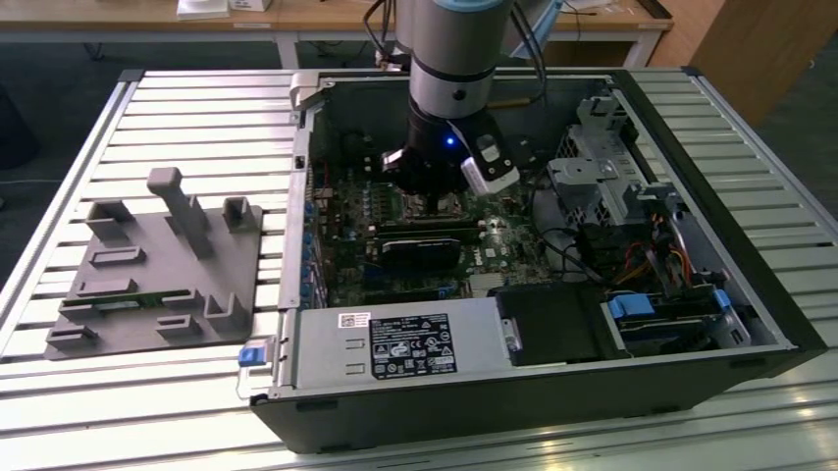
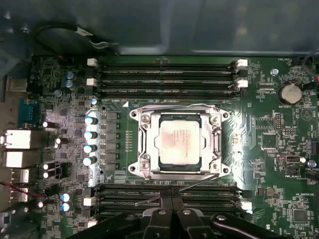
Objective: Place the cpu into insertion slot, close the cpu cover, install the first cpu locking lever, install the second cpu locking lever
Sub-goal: 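Install the second cpu locking lever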
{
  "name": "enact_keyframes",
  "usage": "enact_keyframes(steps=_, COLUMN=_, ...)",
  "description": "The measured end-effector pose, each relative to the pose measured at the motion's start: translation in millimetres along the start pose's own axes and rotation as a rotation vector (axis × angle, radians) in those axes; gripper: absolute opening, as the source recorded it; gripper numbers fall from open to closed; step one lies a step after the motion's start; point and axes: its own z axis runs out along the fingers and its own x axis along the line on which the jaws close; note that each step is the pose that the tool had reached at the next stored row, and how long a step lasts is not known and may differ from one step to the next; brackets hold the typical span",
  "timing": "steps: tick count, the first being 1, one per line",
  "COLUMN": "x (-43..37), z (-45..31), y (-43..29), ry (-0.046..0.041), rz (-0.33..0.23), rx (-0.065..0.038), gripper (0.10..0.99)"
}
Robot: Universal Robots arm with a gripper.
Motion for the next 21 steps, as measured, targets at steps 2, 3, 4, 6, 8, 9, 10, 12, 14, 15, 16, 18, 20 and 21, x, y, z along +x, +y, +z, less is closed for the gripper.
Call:
enact_keyframes(steps=2, x=0.0, z=0.1, y=-0.1, ry=0.0001, rz=0.0, rx=0.0, gripper=0.106)
enact_keyframes(steps=3, x=0.0, z=0.2, y=-0.1, ry=0.0001, rz=0.0, rx=0.0, gripper=0.106)
enact_keyframes(steps=4, x=0.1, z=0.4, y=-0.1, ry=0.0001, rz=0.0, rx=-0.001, gripper=0.106)
enact_keyframes(steps=6, x=0.1, z=0.8, y=-0.1, ry=0.0, rz=0.0, rx=-0.002, gripper=0.106)
enact_keyframes(steps=8, x=0.0, z=1.1, y=-0.3, ry=0.0003, rz=0.0, rx=-0.005, gripper=0.106)
enact_keyframes(steps=9, x=0.1, z=1.1, y=-0.3, ry=0.0003, rz=0.0, rx=-0.006, gripper=0.106)
enact_keyframes(steps=10, x=0.4, z=1.1, y=-0.5, ry=0.0003, rz=0.0, rx=-0.009, gripper=0.106)
enact_keyframes(steps=12, x=1.8, z=1.2, y=-0.9, ry=0.0004, rz=0.0, rx=-0.015, gripper=0.106)
enact_keyframes(steps=14, x=5.8, z=1.1, y=-1.8, ry=0.0004, rz=0.0, rx=-0.023, gripper=0.106)
enact_keyframes(steps=15, x=8.0, z=1.1, y=-2.2, ry=0.0005, rz=0.0, rx=-0.028, gripper=0.106)
enact_keyframes(steps=16, x=9.9, z=1.1, y=-2.7, ry=0.0006, rz=0.0, rx=-0.032, gripper=0.106)
enact_keyframes(steps=18, x=11.9, z=1.0, y=-4.8, ry=0.0007, rz=-0.001, rx=-0.042, gripper=0.106)
enact_keyframes(steps=20, x=12.6, z=0.8, y=-7.9, ry=0.0007, rz=-0.001, rx=-0.054, gripper=0.106)
enact_keyframes(steps=21, x=12.8, z=0.6, y=-9.4, ry=0.0008, rz=-0.001, rx=-0.06, gripper=0.106)
